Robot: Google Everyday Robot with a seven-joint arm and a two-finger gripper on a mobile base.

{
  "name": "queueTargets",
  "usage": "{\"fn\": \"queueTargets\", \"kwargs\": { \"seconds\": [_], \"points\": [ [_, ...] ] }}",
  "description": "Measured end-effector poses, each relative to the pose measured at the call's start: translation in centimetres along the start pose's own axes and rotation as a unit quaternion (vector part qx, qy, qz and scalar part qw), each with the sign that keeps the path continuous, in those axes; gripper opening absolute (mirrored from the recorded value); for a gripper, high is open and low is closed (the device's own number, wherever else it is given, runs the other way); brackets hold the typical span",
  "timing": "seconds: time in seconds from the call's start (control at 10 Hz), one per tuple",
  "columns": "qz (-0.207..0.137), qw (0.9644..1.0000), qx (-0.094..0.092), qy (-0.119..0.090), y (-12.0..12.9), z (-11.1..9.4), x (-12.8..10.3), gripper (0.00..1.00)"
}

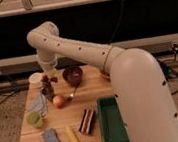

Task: Place grapes in metal cup

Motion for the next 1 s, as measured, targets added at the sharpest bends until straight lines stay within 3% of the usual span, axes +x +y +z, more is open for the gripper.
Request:
{"fn": "queueTargets", "kwargs": {
  "seconds": [0.1,0.3,0.8,1.0],
  "points": [
    [-0.001,1.0,0.001,-0.001,-0.3,0.3,-0.2,0.02],
    [-0.002,1.0,0.002,-0.004,-0.7,1.1,-0.7,0.19],
    [0.017,0.9998,-0.006,-0.006,-1.1,4.0,0.7,0.72],
    [0.019,0.9998,-0.008,-0.008,-1.2,4.5,0.8,0.8]
  ]
}}
